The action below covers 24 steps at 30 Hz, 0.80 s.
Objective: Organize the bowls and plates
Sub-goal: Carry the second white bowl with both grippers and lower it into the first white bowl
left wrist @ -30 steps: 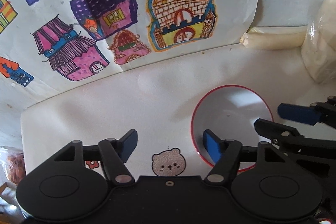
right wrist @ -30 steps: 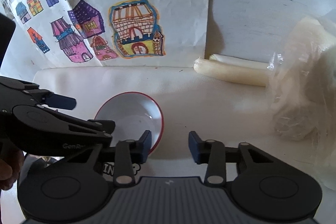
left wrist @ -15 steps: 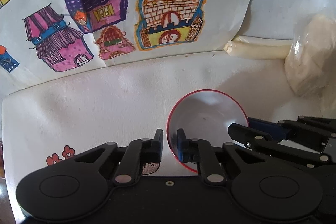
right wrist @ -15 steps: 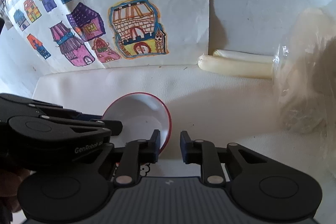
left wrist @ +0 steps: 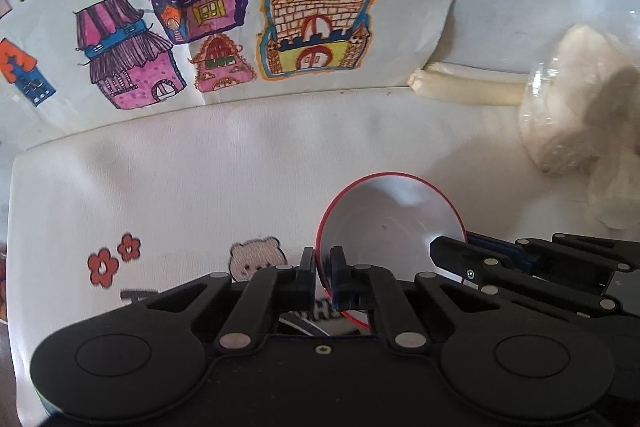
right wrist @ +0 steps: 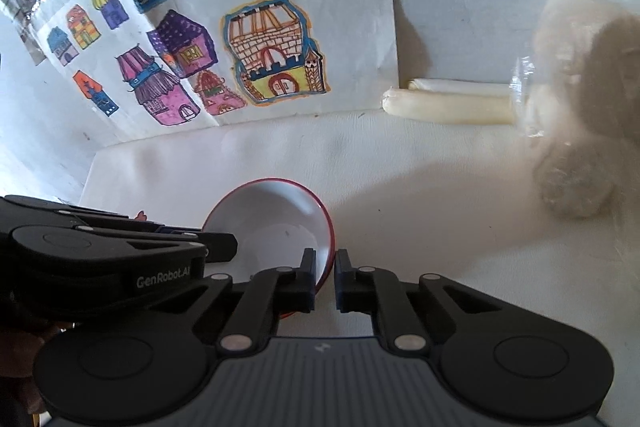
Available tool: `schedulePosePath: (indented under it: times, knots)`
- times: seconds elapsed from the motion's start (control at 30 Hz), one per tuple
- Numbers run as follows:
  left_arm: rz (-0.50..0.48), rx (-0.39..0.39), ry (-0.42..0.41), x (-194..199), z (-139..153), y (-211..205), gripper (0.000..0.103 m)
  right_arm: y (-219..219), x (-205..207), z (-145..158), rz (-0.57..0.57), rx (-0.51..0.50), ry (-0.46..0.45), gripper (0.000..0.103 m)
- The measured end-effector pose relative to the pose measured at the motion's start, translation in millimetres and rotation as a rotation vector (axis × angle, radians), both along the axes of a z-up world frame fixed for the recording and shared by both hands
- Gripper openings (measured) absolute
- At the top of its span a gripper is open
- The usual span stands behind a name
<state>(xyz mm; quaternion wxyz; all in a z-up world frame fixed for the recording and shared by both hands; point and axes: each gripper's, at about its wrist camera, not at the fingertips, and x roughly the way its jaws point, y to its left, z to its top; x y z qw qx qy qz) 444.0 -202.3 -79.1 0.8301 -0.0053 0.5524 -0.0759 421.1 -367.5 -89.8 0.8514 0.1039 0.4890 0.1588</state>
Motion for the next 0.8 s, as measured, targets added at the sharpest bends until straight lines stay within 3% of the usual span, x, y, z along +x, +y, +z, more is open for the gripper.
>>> schedulePosePath:
  times: [0.43, 0.8]
  knots:
    - [0.007, -0.094, -0.037, -44, 41, -23, 0.006, -40, -41, 42, -0.028, 0.035, -0.068, 0.009]
    - [0.022, -0.176, 0.013, -80, 63, -39, 0.005, -65, -83, 74, 0.034, -0.017, -0.085, 0.009]
